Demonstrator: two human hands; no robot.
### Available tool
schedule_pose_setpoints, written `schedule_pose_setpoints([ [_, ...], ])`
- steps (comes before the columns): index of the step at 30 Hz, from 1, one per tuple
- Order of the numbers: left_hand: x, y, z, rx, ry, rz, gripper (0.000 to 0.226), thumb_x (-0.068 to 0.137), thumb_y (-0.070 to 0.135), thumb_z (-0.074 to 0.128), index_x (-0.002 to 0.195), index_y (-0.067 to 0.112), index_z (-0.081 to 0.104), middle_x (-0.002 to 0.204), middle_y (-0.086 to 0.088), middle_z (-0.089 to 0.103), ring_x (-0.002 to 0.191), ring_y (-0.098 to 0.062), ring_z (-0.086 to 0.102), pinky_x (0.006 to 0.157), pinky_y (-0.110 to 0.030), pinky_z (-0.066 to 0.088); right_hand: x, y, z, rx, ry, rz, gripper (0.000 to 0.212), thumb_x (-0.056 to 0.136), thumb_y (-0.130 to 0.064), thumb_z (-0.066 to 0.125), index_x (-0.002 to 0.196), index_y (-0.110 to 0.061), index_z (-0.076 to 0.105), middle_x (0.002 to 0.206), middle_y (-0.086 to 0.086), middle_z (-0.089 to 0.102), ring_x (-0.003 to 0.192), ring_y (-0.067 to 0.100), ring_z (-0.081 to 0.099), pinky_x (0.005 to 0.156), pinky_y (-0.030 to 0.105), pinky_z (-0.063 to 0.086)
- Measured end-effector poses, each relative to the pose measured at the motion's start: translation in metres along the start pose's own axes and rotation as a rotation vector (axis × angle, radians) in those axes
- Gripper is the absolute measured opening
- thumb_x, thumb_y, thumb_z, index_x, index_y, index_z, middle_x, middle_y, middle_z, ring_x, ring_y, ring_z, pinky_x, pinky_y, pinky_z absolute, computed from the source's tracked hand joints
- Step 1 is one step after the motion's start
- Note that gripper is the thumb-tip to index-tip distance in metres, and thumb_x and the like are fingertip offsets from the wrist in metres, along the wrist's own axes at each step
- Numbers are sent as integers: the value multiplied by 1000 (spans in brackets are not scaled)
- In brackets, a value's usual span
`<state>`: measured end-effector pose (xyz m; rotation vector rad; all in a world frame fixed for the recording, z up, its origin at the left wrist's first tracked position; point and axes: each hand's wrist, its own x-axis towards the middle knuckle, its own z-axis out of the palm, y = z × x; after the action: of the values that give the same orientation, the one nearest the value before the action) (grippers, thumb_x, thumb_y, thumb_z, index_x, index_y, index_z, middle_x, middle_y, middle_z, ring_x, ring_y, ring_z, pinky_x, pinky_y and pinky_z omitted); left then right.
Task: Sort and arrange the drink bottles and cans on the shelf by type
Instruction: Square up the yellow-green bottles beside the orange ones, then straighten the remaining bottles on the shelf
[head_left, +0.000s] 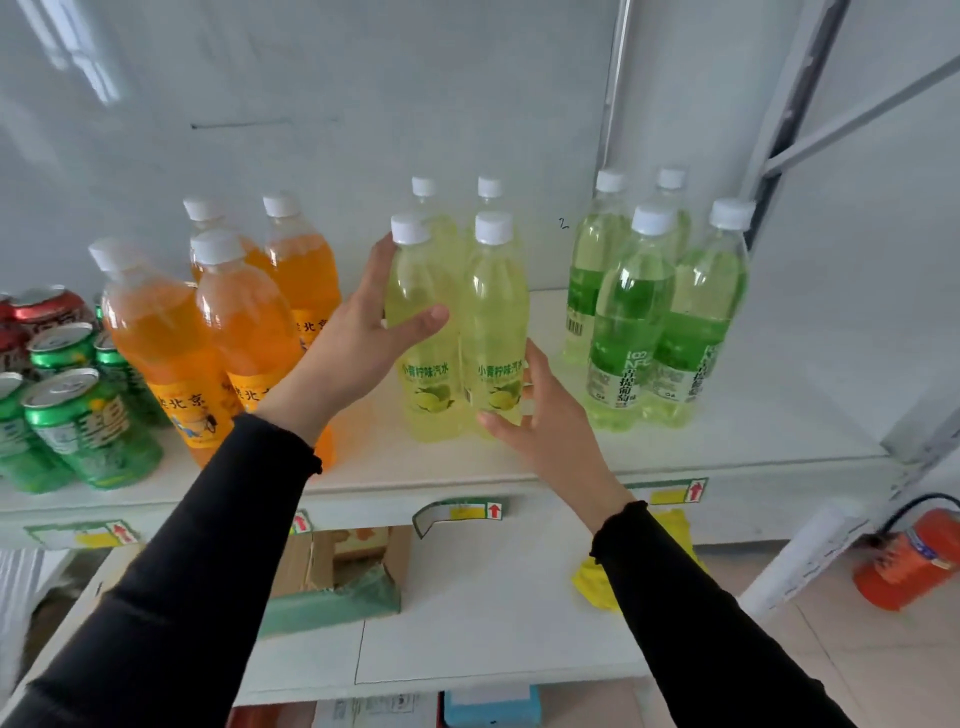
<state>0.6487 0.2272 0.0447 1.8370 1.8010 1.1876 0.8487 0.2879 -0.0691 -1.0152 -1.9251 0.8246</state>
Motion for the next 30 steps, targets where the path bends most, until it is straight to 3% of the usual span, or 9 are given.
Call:
schedule_pose_setpoints([
  [4,-2,3,6,30,39,8,79,93,52,62,155,41,14,145,24,41,122,-6,50,98,-19,41,-2,3,0,1,9,-30,93,84,-36,74,156,-43,16,140,-18,55,126,0,52,101,38,51],
  [9,-19,11,23,21,203,36,96,91,51,64,159,40,-3,166,14,13,153,-15,18,121,-47,27,-17,3,-7,-82,44,-74,83,92,-39,69,159,-35,19,153,-9,47,135,9,48,107,38,47],
  [13,-34,47,49,151,523,385,76,95,22,69,155,7,25,156,-9,33,147,-26,30,118,-50,30,-47,-1,-35,-122,329,-346,43,100,-28,62,139,-14,54,121,-1,66,109,16,64,86,38,56],
  [16,-29,73,74,88,433,573,64,94,8,67,148,2,34,150,-11,39,143,-27,36,116,-47,34,-60,4,-73,-90,579,-465,25,96,-17,65,119,-7,62,101,-1,60,87,23,61,75,36,52],
  [19,-17,93,103,-90,222,453,69,96,18,66,153,10,29,152,0,37,145,-13,34,118,-44,33,-57,22,-114,-35,731,-306,31,95,-22,66,120,-6,55,110,-2,53,95,25,56,81,42,49],
  [21,-6,100,121,-152,123,331,77,95,29,67,157,18,22,155,6,32,145,-8,32,119,-43,33,-46,41,-136,32,683,-140,49,93,-34,70,131,-11,49,125,-1,52,111,20,54,91,44,50],
  [24,15,104,137,-169,37,217,89,91,41,69,159,27,12,160,7,23,146,-11,31,119,-45,33,-28,65,-159,92,395,44,81,83,-53,74,148,-27,34,143,-8,46,127,10,50,104,41,47],
  [27,32,102,142,-121,-76,152,95,87,44,73,157,37,9,162,1,26,144,-21,36,117,-49,35,-23,79,-160,150,161,127,98,75,-49,83,153,-36,25,144,-11,49,130,8,51,109,45,45],
  [30,37,96,145,-57,-158,144,95,88,41,74,154,44,7,159,0,38,138,-25,47,112,-49,41,-26,84,-149,87,125,155,96,77,-37,84,150,-47,22,132,-28,56,124,4,58,107,44,48],
])
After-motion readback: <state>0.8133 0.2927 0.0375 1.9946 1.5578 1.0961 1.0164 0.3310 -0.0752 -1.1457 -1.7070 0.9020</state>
